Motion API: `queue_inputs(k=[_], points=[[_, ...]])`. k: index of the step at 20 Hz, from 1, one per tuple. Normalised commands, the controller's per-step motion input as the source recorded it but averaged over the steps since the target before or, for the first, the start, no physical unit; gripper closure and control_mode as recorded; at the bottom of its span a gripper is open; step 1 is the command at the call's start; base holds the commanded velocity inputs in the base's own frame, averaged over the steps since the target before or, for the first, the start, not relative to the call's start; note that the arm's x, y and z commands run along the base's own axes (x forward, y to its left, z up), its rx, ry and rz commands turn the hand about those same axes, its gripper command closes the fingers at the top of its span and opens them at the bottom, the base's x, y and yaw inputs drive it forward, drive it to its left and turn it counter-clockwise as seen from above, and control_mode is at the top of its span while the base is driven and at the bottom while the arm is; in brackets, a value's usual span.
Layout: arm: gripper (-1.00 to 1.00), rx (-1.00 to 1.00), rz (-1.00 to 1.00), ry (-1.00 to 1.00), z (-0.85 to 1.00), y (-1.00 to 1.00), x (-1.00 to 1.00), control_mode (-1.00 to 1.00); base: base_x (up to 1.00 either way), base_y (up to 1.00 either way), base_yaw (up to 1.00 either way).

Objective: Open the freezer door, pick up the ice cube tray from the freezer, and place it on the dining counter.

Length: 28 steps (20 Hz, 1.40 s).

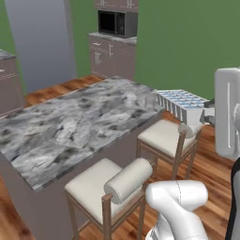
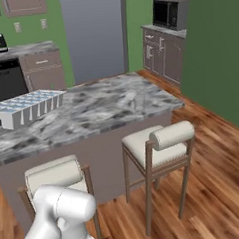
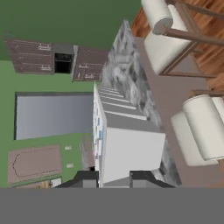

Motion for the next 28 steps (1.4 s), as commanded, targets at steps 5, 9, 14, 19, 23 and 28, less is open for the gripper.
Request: queue_inputs(k=[5,9,14,19,23,28], points=[[1.0,0.0,0.0,0.0,0.0,0.0,0.0,1.0,0.24,0.59,0.56],[1.0,0.0,0.0,0.0,0.0,0.0,0.0,1.0,0.92,0.5,0.33],[1.0,0.0,0.0,0.0,0.0,0.0,0.0,1.0,1.0,0.23,0.29],[1.0,0.0,0.08,0.04,-0.22,0.0,0.4,-1.0,0.56,0.05,0.13],[1.0,0.02,0.18,0.08,-0.29,-0.04,1.0,-1.0,0.0,0.0,0.0],[1.0,0.02,0.23,0.09,-0.6,-0.1,1.0,-1.0,0.0,0.0,0.0]])
